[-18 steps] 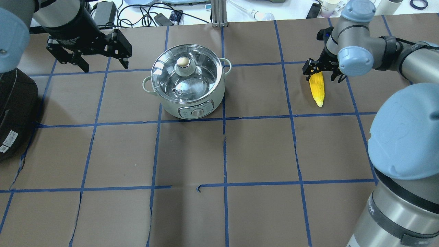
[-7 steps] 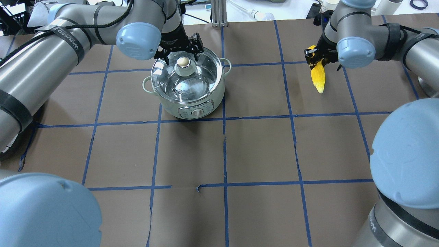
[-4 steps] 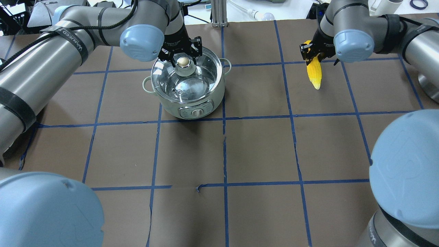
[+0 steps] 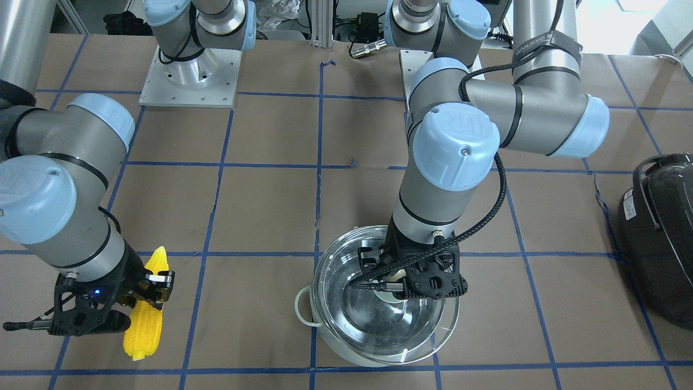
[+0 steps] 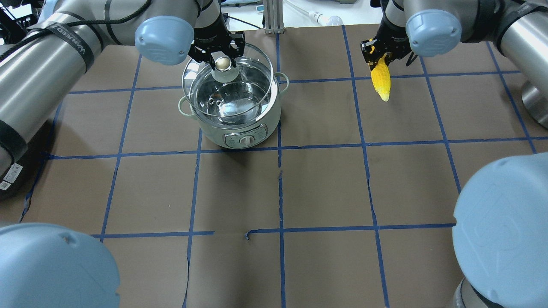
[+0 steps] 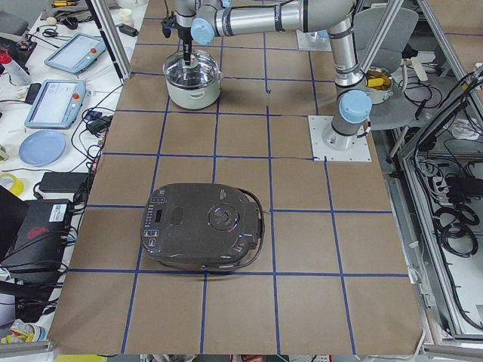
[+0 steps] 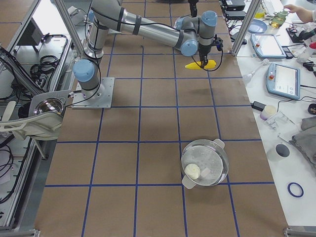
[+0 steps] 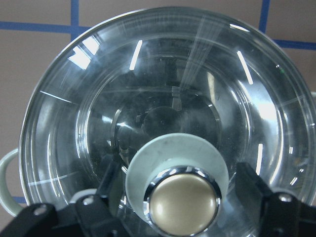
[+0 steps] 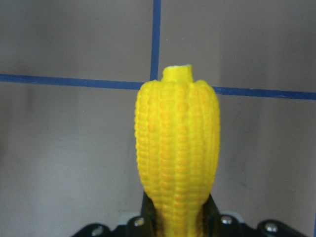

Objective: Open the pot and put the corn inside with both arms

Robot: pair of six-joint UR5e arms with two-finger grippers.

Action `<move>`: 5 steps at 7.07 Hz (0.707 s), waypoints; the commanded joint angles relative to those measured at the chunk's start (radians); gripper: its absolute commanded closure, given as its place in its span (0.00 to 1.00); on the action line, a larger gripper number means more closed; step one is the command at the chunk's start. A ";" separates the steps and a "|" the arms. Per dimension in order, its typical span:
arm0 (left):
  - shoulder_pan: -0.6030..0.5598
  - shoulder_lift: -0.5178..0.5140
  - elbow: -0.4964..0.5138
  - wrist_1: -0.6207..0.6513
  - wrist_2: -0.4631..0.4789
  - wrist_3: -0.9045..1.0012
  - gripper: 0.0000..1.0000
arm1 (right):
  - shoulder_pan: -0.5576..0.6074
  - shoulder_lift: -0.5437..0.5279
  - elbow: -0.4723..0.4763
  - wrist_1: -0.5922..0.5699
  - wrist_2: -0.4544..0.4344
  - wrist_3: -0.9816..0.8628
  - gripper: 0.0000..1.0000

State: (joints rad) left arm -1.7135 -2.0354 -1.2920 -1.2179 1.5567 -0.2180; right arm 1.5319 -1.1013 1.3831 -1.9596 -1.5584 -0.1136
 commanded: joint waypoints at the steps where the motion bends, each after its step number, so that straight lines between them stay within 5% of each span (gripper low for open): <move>1: 0.136 0.001 0.056 -0.110 0.034 0.236 1.00 | 0.072 -0.066 -0.029 0.073 0.000 0.070 1.00; 3: 0.263 0.003 0.042 -0.202 0.037 0.349 1.00 | 0.239 -0.080 -0.030 0.070 -0.014 0.312 1.00; 5: 0.383 0.012 -0.085 -0.165 0.066 0.566 1.00 | 0.380 -0.028 -0.096 0.068 0.000 0.556 1.00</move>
State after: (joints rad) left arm -1.4073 -2.0293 -1.2966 -1.4031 1.6136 0.2126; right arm 1.8256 -1.1627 1.3324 -1.8910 -1.5635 0.3001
